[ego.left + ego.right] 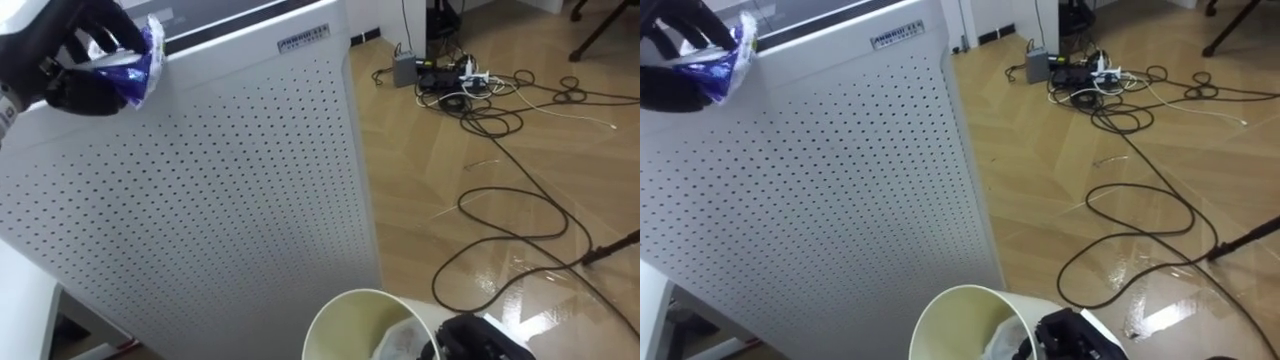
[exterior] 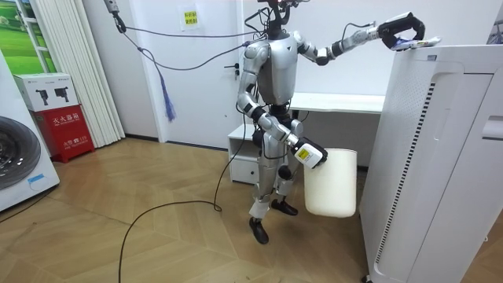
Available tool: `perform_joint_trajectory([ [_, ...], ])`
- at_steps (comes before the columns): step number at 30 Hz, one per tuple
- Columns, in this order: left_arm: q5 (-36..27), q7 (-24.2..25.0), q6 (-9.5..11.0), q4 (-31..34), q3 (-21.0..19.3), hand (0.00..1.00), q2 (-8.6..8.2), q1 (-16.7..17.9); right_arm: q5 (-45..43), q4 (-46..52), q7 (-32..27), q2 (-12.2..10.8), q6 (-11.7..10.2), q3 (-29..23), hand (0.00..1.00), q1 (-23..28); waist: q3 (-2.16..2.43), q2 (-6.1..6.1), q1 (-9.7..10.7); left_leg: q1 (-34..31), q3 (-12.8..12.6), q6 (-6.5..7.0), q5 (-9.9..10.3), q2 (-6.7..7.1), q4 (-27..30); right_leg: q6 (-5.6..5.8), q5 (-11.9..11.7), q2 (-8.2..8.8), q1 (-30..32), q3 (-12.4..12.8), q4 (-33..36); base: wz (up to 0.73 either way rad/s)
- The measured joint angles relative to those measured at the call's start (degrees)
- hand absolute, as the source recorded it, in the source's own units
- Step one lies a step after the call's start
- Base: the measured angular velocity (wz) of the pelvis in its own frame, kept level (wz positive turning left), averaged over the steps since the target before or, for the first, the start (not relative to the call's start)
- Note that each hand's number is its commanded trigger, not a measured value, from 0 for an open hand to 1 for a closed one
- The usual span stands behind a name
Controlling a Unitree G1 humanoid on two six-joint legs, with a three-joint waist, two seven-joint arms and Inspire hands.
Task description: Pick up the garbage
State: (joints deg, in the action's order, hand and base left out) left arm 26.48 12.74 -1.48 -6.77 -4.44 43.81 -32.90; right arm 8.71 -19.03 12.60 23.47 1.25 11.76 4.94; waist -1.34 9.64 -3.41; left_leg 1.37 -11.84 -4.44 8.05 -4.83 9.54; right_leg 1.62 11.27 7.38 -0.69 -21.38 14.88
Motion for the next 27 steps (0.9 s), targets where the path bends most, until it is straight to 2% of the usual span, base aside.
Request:
perform_joint_trajectory([
  [5, 0.2, 0.0, 0.1, -0.6, 0.1, 1.0, -0.01, -0.1, 0.0, 0.0, -0.2, 0.6, 0.2, 0.0, 1.0, 0.0, -0.01, -0.11, 0.0, 0.5, -0.4, 0.01, 0.0, 0.6, 0.0, 0.41, 0.2, 0.62, -0.3, 0.1, 0.3, 0.0],
  [17, -0.4, -0.4, 0.3, 0.1, 0.2, 1.0, -0.04, 0.0, 0.5, 0.0, -1.2, 0.5, 0.2, 0.0, 1.0, -0.4, 0.14, -0.26, 0.0, 0.6, -0.4, 0.01, 0.0, 0.55, 0.0, 0.42, 0.2, 0.72, -0.4, -0.2, 0.7, 0.0],
  [22, -4.0, -0.4, 0.4, 4.6, 0.1, 1.0, -0.23, 1.9, 0.0, 0.0, -1.5, 0.4, 0.2, -0.1, 1.0, -0.7, 0.43, -0.77, -0.2, 0.2, -0.1, 0.3, -0.2, 0.53, 0.0, 0.42, 0.2, 0.75, -0.4, -0.7, 0.7, 0.08],
  [23, -6.9, 0.4, 0.4, 5.6, 0.1, 1.0, -0.27, 1.9, 0.0, 0.0, -1.6, 0.4, 0.2, -0.1, 1.0, -0.8, 0.51, -0.94, -0.3, 0.1, -0.1, 0.31, -0.2, 0.53, 0.0, 0.42, 0.2, 0.74, -0.4, -0.7, 0.8, 0.07],
  [25, -10.4, 1.1, 0.4, 7.0, 0.2, 1.0, -0.83, 2.3, -0.2, 0.0, -1.6, 0.4, 0.2, -0.1, 1.0, -1.3, 0.52, -1.05, -0.3, 0.0, 0.0, 0.32, -0.2, 0.56, 0.1, 0.42, 0.2, 0.75, -0.4, -0.8, 0.8, 0.05],
  [27, -14.2, 2.0, 0.3, 11.8, 0.2, 1.0, -3.01, 4.5, -0.2, 0.1, -1.9, 0.1, 0.2, 0.0, 1.0, -1.8, 0.6, -1.22, -0.3, -0.2, 0.2, 0.44, -0.3, 0.63, 0.1, 0.46, 0.2, 0.76, -0.3, -0.8, 0.8, 0.02],
])
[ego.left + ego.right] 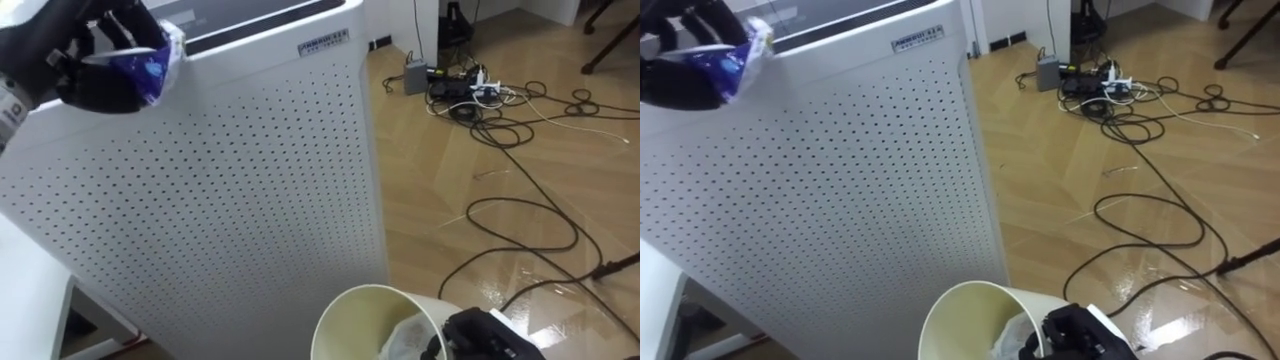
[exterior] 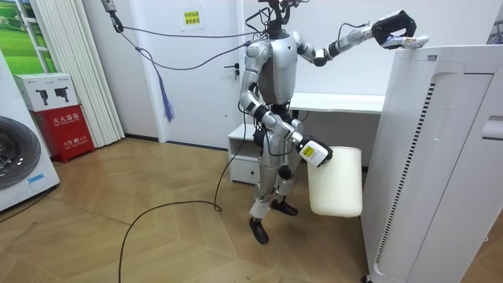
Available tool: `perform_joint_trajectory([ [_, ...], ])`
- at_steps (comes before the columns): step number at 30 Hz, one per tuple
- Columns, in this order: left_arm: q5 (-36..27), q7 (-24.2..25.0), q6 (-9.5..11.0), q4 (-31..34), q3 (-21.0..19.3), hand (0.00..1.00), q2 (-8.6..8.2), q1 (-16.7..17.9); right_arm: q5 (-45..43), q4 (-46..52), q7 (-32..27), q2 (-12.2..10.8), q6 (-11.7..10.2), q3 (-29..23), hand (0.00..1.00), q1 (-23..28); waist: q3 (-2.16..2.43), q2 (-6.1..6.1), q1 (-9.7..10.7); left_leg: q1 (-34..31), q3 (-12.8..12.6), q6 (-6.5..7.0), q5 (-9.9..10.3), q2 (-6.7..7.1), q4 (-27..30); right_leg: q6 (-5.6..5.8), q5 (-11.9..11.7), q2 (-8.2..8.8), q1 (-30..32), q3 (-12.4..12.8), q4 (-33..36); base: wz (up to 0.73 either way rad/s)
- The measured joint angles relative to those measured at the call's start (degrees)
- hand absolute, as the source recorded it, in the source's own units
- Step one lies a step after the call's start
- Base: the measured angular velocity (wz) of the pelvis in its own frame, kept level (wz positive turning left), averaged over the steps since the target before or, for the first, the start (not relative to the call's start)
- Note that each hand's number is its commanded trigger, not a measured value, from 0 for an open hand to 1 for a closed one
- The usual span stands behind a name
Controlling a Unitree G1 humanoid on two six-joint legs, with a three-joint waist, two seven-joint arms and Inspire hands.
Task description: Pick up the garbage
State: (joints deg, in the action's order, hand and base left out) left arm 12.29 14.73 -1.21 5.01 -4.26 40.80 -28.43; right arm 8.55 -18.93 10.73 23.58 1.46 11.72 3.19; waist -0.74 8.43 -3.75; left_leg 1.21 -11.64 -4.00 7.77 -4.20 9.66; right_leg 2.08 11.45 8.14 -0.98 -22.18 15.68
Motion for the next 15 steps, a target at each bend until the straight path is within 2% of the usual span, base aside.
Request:
perform_joint_trajectory([
  [3, -4.9, 2.8, 0.3, 4.9, 1.6, 1.0, -2.2, 3.8, 0.0, 0.8, -0.2, -0.6, 0.0, 0.1, 1.0, -0.6, 0.01, -0.03, 0.3, -0.4, 0.0, 0.02, 0.0, -0.11, 0.4, 0.0, 0.0, -0.09, 0.1, 0.0, -0.1, 0.0],
  [6, -9.1, 5.1, 0.3, 5.9, 6.1, 1.0, -4.25, 4.6, 0.6, 0.8, -0.4, -1.2, 0.0, 0.8, 1.0, -1.0, 0.02, -0.2, 0.5, -0.8, 0.1, 0.02, 0.0, -0.24, 1.1, -0.02, 0.0, -0.14, 0.0, -0.5, 0.0, 0.05],
  [8, -11.8, 6.3, 0.5, 7.5, 7.7, 1.0, -4.82, 5.7, 1.0, 0.9, -0.3, -1.3, 0.0, 1.2, 1.0, -1.2, 0.01, -0.34, 0.5, -1.0, 0.2, 0.1, -0.1, -0.26, 1.1, -0.03, 0.0, -0.13, 0.2, -0.5, 0.0, 0.0],
  [11, -15.9, 8.3, 1.6, 11.1, 8.2, 1.0, -6.5, 10.5, 1.1, 0.9, -0.6, -1.5, 0.0, 1.4, 1.0, -1.3, 0.05, -0.89, 0.6, -0.9, 0.1, 0.11, -0.1, -0.13, 1.1, -0.03, 0.0, 0.12, 0.8, 0.2, 0.7, -0.06],
  [15, -17.5, 11.3, 1.8, 11.5, 10.2, 1.0, -6.62, 12.6, 1.1, 0.9, -1.5, -1.8, 0.0, 1.7, 1.0, -1.6, 0.1, -2.35, 0.9, -1.0, 0.2, 0.17, 0.0, -0.04, 1.1, -0.02, 0.0, 0.35, 0.9, 0.0, 1.0, 0.02],
])
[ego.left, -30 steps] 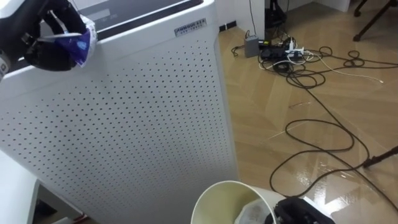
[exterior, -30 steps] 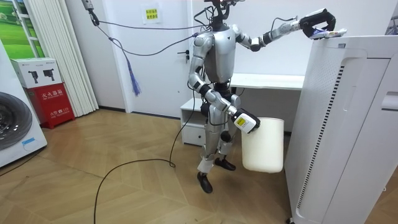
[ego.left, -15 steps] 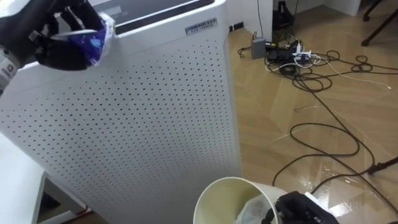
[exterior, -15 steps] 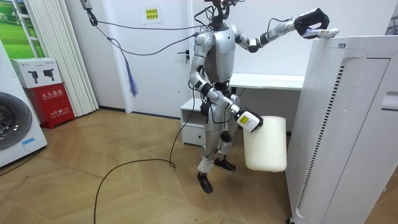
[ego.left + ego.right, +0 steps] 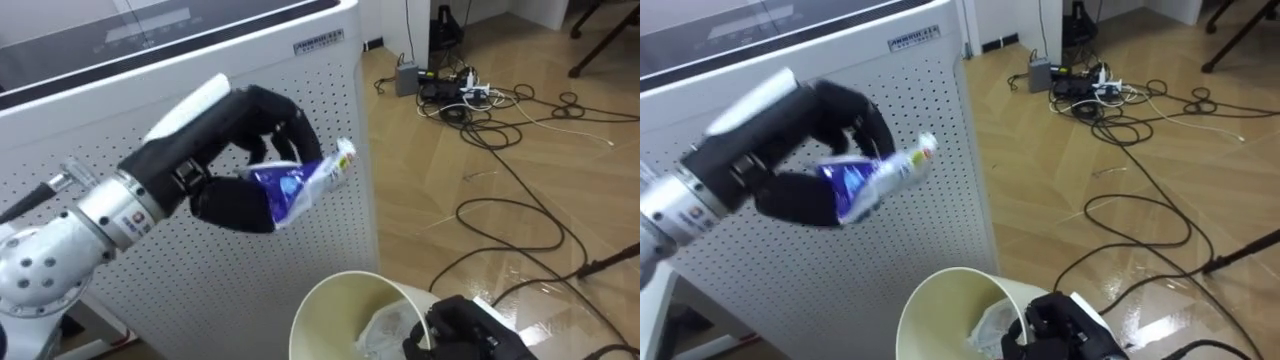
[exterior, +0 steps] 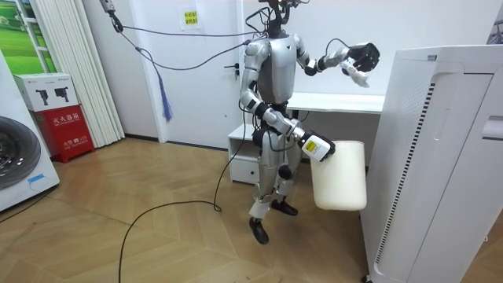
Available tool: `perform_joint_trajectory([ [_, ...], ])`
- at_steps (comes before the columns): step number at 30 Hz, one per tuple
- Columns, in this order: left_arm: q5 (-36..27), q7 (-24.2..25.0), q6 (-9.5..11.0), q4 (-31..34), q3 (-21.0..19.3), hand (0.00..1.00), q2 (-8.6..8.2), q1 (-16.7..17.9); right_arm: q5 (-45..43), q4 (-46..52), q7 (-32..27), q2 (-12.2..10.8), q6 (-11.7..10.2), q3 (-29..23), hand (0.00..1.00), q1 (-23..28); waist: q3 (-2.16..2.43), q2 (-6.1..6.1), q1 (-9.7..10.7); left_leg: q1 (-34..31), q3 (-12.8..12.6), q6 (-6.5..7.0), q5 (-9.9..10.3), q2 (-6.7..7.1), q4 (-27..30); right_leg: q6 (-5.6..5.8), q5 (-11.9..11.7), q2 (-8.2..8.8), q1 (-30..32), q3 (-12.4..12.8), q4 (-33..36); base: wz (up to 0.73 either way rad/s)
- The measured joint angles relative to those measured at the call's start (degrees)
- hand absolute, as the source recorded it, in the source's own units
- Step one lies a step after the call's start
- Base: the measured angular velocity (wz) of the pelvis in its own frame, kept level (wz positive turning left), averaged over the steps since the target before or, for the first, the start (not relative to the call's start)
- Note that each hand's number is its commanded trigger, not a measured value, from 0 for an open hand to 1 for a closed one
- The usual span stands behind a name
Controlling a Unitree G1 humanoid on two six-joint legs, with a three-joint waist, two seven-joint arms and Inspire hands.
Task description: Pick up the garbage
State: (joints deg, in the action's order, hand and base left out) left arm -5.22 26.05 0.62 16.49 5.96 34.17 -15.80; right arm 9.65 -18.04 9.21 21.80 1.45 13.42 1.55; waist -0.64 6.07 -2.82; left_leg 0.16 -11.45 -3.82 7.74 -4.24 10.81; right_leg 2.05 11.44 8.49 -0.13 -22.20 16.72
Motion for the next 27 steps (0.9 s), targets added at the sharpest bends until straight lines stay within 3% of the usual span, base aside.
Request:
perform_joint_trajectory([
  [7, -0.9, 2.2, 1.4, -0.1, 3.0, 1.0, -0.75, 2.0, 0.1, 0.0, -0.6, 0.2, -0.1, 1.7, 1.0, -2.5, -0.1, -0.22, 1.0, 0.4, 0.0, 0.69, 0.0, 0.01, 0.3, -0.06, -0.1, -0.01, -0.6, 0.1, -0.1, 0.01],
  [9, -1.5, 3.8, 1.9, 0.0, 3.8, 1.0, -2.36, 5.1, 1.3, 0.0, -0.8, 0.3, -0.1, 2.2, 1.0, -3.1, -0.18, -0.34, 1.1, 0.4, -0.1, 0.69, 0.0, -0.04, 0.4, -0.07, -0.1, -0.08, -0.5, 0.2, -0.1, -0.02],
  [11, -1.5, 4.8, 1.9, -0.1, 3.8, 1.0, -2.87, 7.0, 1.8, 0.0, -1.0, 0.2, -0.1, 2.4, 1.0, -3.2, -0.36, -0.62, 1.0, -0.2, -0.1, 0.73, 0.0, -0.12, 0.6, -0.14, -0.1, -0.15, 0.1, 0.1, -0.2, 0.0],
  [19, -1.5, 6.1, 2.0, -1.1, 3.8, 1.0, -2.88, 9.9, 3.9, 0.6, -2.7, 0.4, -0.1, 3.2, 1.0, -3.3, -0.41, -1.11, 1.3, -2.6, 0.1, 0.88, -0.1, 0.09, 0.8, -0.17, -0.2, 0.24, 2.1, -0.2, 0.2, 0.03],
  [23, -1.4, 6.2, 2.1, -4.0, 3.8, 1.0, -2.85, 11.8, 3.9, 1.0, -2.3, 0.5, -0.1, 3.2, 1.0, -4.3, -0.78, -1.66, 2.2, -2.6, 0.0, 0.88, -0.1, 0.0, 0.5, -0.16, -0.2, 0.1, 2.2, -0.2, 0.1, 0.0],
  [27, -1.0, 6.3, 2.0, -4.9, 3.8, 1.0, -2.95, 12.6, 3.8, 1.3, -1.9, 0.6, -0.1, 2.8, 1.0, -4.8, -0.71, -2.0, 2.5, -3.1, 0.0, 0.88, -0.1, 0.02, 0.6, -0.15, -0.2, 0.1, 2.5, -0.2, 0.0, 0.0],
])
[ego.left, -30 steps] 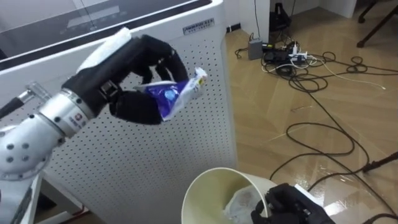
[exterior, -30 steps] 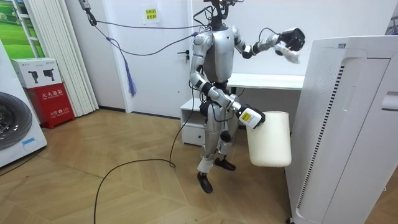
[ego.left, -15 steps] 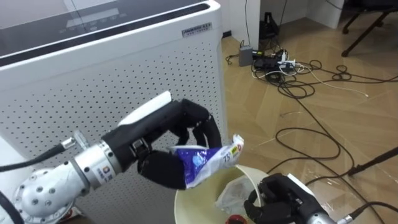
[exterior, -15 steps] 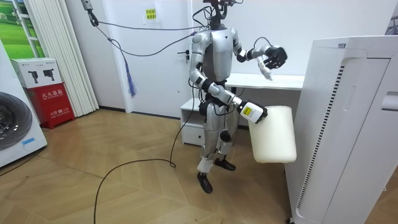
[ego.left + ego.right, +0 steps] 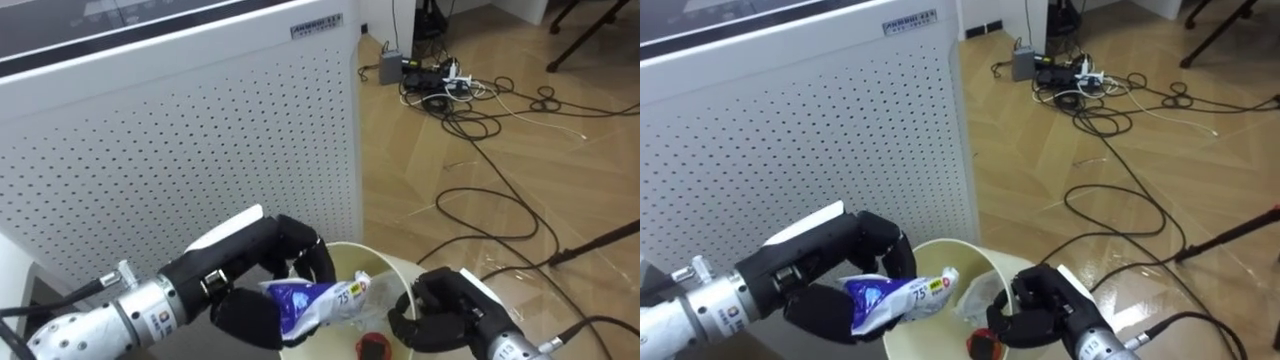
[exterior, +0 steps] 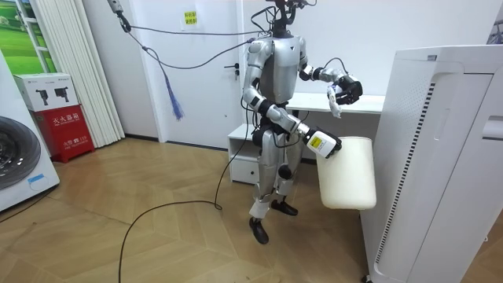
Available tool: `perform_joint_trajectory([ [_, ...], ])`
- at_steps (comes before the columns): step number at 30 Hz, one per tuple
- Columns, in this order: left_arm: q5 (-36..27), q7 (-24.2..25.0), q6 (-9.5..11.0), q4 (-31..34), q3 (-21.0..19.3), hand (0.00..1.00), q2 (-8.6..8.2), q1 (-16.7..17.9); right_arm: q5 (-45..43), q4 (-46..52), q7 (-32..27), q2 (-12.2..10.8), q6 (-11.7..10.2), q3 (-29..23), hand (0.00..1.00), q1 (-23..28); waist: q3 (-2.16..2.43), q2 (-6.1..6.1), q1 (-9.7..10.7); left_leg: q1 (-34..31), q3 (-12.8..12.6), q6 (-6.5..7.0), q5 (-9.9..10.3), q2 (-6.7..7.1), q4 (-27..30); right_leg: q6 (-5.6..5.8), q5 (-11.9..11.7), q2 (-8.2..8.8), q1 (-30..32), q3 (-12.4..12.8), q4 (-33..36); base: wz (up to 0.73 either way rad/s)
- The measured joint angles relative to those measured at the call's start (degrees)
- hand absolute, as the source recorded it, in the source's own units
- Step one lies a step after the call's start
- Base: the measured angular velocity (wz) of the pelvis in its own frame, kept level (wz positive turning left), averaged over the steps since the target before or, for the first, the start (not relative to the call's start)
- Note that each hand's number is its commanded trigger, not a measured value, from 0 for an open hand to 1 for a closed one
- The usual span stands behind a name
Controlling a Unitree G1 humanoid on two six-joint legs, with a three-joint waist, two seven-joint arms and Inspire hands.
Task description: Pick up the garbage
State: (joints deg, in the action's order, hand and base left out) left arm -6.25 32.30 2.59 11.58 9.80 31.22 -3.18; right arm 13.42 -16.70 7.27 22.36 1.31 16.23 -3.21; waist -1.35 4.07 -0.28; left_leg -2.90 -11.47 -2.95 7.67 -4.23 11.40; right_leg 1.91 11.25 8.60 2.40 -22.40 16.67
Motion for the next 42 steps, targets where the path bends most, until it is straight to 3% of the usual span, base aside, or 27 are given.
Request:
perform_joint_trajectory([
  [1, 0.5, 0.0, 0.0, 0.0, 0.0, 1.0, -0.14, 0.0, 0.0, 0.1, 0.1, 0.0, 0.0, -0.1, 1.0, 0.0, 0.0, 0.0, 0.0, 0.0, 0.0, 0.0, 0.0, 0.0, 0.0, 0.0, 0.0, 0.0, 0.0, 0.0, 0.0, 0.0],
  [2, 0.9, 0.0, 0.0, 0.0, 0.0, 0.93, -0.37, 0.2, 0.0, 0.5, 0.4, 0.0, 0.0, -0.1, 1.0, 0.0, 0.01, 0.02, 0.1, 0.0, 0.0, 0.0, 0.0, -0.01, 0.0, 0.0, 0.0, -0.03, 0.0, 0.1, 0.0, 0.0],
  [3, 0.9, 0.0, 0.0, 0.0, 0.0, 0.76, -0.42, 0.5, 0.0, 1.0, 0.7, 0.0, 0.0, 0.0, 1.0, 0.0, 0.03, 0.05, 0.2, -0.1, 0.0, 0.0, 0.0, -0.05, 0.0, 0.0, 0.0, -0.07, 0.0, 0.1, 0.0, 0.0],
  [4, 0.9, 0.0, 0.0, 0.0, 0.0, 0.33, -0.42, 0.5, 0.0, 1.3, 1.0, 0.1, 0.0, -0.1, 1.0, 0.0, 0.04, 0.07, 0.2, -0.1, 0.0, 0.0, 0.0, -0.07, 0.1, 0.0, 0.0, -0.09, 0.0, 0.1, -0.1, 0.0],
  [5, 0.9, 0.0, 0.0, -0.1, 0.0, 0.0, -0.42, 0.5, 0.0, 1.8, 1.3, 0.1, 0.0, 0.0, 1.0, 0.0, 0.06, 0.11, 0.3, -0.1, 0.0, 0.0, 0.0, -0.09, 0.1, -0.01, 0.0, -0.12, 0.0, 0.1, -0.1, 0.0],
  [20, 0.9, -0.2, 0.0, -0.3, 0.0, 0.0, -0.74, 0.6, 0.1, 3.1, 2.2, 0.0, 0.0, 0.5, 1.0, 0.0, 0.44, 0.74, -0.1, 0.3, -0.1, 0.0, 0.0, -0.1, 0.2, -0.03, -0.1, -0.18, -0.3, 0.2, -0.1, 0.0],
  [26, 0.9, -0.9, 0.6, -0.2, 0.0, 0.0, -3.0, 0.4, 0.1, 3.1, 2.1, -0.1, -0.5, 1.6, 1.0, 0.0, 0.42, 0.7, -0.1, 0.6, -0.2, 0.0, 0.0, -0.12, 0.1, -0.03, -0.1, -0.21, -0.6, 0.2, -0.1, -0.01],
  [33, 1.5, -2.1, 2.5, -0.1, 0.0, 0.0, -5.38, -0.1, 0.0, 2.1, 2.1, -0.1, -0.5, 2.9, 1.0, 0.1, -0.06, -0.02, -0.1, 0.6, -0.1, 0.0, 0.0, -0.13, 0.1, -0.02, -0.1, -0.18, -0.6, 0.2, -0.1, 0.0],
  [42, 2.0, -3.6, 2.9, -0.1, -0.1, 0.0, -6.45, -0.1, 0.0, 1.7, 1.6, -0.3, -0.7, 2.9, 1.0, 0.1, -0.28, -0.38, -0.1, 0.5, -0.2, 0.0, 0.0, -0.15, 0.1, -0.02, 0.0, -0.27, -0.3, 0.5, -0.1, 0.0],
])
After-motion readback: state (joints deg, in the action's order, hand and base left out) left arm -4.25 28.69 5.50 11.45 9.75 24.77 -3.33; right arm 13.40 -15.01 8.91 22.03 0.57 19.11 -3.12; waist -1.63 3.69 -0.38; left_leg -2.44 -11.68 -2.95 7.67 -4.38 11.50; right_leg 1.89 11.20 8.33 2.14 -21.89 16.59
